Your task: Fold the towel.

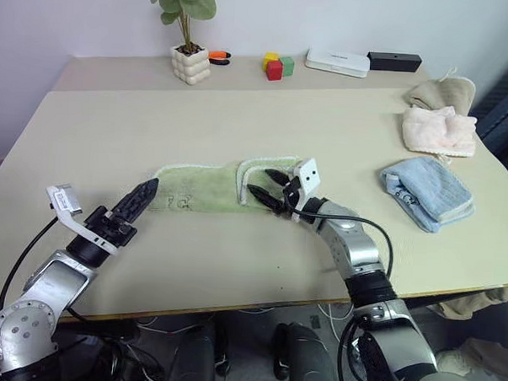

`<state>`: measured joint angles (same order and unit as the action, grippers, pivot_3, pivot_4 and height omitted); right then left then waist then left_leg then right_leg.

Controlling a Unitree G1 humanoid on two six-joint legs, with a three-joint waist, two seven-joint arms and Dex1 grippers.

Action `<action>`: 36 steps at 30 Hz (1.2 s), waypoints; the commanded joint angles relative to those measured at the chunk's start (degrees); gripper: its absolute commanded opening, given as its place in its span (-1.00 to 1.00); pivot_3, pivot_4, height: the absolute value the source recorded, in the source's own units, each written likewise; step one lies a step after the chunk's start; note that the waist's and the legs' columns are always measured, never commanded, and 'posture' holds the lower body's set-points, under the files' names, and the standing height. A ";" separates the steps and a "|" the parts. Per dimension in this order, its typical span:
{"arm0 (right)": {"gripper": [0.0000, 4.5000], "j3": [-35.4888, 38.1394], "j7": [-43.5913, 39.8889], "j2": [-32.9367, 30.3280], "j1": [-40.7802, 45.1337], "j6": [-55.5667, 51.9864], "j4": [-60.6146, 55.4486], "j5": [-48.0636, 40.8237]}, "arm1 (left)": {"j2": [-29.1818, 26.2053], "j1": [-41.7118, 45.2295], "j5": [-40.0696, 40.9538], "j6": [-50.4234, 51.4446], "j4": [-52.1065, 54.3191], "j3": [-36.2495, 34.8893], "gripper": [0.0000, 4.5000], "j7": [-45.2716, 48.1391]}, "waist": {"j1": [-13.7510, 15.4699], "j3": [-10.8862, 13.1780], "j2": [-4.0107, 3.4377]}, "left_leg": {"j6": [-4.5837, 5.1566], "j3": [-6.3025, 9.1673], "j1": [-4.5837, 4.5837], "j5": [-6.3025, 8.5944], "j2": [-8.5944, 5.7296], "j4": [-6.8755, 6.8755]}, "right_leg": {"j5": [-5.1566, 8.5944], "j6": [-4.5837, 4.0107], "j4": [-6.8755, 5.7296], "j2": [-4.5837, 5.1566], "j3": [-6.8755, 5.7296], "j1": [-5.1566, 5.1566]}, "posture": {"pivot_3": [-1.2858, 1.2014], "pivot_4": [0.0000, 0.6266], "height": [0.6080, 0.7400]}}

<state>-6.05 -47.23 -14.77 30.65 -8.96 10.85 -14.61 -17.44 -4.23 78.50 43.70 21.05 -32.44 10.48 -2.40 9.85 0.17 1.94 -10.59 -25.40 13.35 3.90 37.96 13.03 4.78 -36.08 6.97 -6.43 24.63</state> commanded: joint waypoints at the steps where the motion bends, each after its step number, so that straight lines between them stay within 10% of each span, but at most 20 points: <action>1: 0.96 -1.70 -7.05 -5.19 -1.10 -0.13 -8.90 -1.17 | 2.34 -1.60 1.37 -2.50 1.01 0.20 1.00 -4.50 | 0.08 -0.03 0.08 | 0.02 -0.01 0.00 0.01 -0.02 0.00 | 0.02 -0.03 0.00 0.03 0.00 0.00 | 0.03 -0.52 1.00; 24: 0.96 0.08 -7.54 -12.71 -4.15 -6.86 -20.33 -5.16 | 7.87 3.07 9.10 -3.82 -10.35 7.02 1.00 -20.66 | 1.91 -0.10 0.10 | 0.41 0.01 0.02 0.26 -0.08 0.04 | 0.08 -0.22 0.15 0.22 -0.09 0.18 | 0.03 -0.52 1.00; 27: 1.00 0.01 -6.66 -12.44 -3.90 -6.92 -20.68 -5.09 | 6.62 5.92 7.48 -2.84 -15.39 7.67 0.66 -19.16 | 1.98 -0.14 0.03 | 0.41 0.02 0.03 0.26 -0.08 0.04 | 0.08 -0.23 0.16 0.23 -0.11 0.17 | 0.03 -0.52 1.00; 34: 1.00 0.63 -5.33 -12.70 -3.02 -5.98 -20.02 -4.43 | 5.69 13.43 6.86 -2.10 -23.89 6.93 -0.88 -20.75 | 2.58 -0.32 -0.27 | 0.42 0.03 0.04 0.26 -0.10 0.04 | 0.07 -0.23 0.19 0.24 -0.15 0.13 | 0.03 -0.52 1.00; 36: 1.00 0.73 -4.80 -12.63 -2.92 -5.52 -19.75 -4.01 | 5.77 14.34 6.64 -1.74 -24.08 7.06 -0.97 -20.51 | 2.79 -0.40 -0.40 | 0.42 0.03 0.08 0.26 -0.10 0.04 | 0.06 -0.24 0.19 0.24 -0.15 0.11 | 0.03 -0.52 1.00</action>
<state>-6.44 -52.65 -27.51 26.24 -15.80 -7.12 -18.71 -12.17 10.82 86.65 41.22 0.30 -26.05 -9.56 0.39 9.45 -0.23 2.35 -10.56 -25.32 13.62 3.80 38.00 13.09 4.54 -35.89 7.21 -6.58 24.74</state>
